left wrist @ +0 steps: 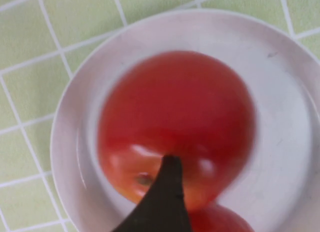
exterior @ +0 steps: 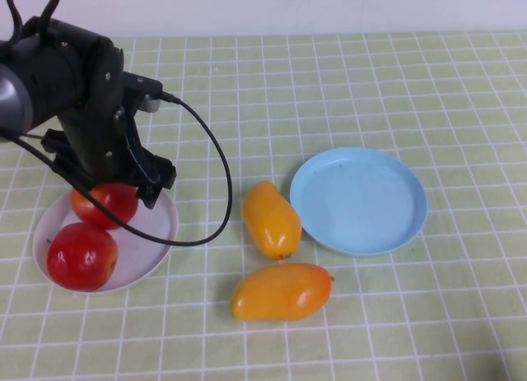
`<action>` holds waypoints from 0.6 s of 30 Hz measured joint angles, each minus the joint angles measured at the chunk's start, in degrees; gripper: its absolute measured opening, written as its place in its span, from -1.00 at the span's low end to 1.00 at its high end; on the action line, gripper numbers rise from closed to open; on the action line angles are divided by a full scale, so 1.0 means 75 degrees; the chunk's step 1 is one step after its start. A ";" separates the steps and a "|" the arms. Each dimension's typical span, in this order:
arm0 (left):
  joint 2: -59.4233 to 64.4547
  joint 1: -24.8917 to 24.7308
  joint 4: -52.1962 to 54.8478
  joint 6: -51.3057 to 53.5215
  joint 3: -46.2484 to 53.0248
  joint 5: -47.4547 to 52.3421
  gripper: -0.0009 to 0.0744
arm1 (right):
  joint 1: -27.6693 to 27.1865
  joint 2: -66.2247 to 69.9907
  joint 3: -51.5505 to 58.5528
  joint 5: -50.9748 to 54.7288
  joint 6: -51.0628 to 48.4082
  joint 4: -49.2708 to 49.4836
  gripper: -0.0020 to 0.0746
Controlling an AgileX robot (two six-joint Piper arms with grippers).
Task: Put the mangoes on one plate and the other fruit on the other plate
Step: Put one type of fruit in the left plate
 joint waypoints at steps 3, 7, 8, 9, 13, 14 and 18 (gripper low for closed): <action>0.0000 0.0000 0.0000 -0.0048 0.0000 0.0161 0.80 | 0.0000 0.0000 0.0000 0.0000 0.0000 0.0000 -0.99; -0.0039 0.0000 0.0000 -0.0075 0.0014 0.0306 0.80 | 0.0000 0.0000 0.0000 0.0000 0.0000 0.0000 -0.99; -0.0085 0.0000 0.0000 -0.0094 0.0007 0.0308 0.80 | 0.0000 0.0000 0.0000 0.0000 0.0000 0.0000 -0.99; -0.0131 0.0000 0.0000 -0.0109 0.0007 0.0308 0.80 | 0.0000 0.0000 0.0000 0.0000 0.0000 0.0000 -0.99; -0.0457 0.0000 0.0000 -0.0134 0.0007 0.0356 0.80 | 0.0000 0.0000 0.0000 0.0000 0.0000 0.0000 -0.99; -0.0529 0.0000 0.0000 -0.0134 0.0007 0.0374 0.80 | 0.0000 0.0000 0.0000 0.0000 0.0000 0.0000 -0.99; -0.0750 0.0000 0.0000 -0.0134 0.0007 0.0471 0.80 | 0.0000 0.0000 0.0000 0.0000 0.0000 0.0000 -0.99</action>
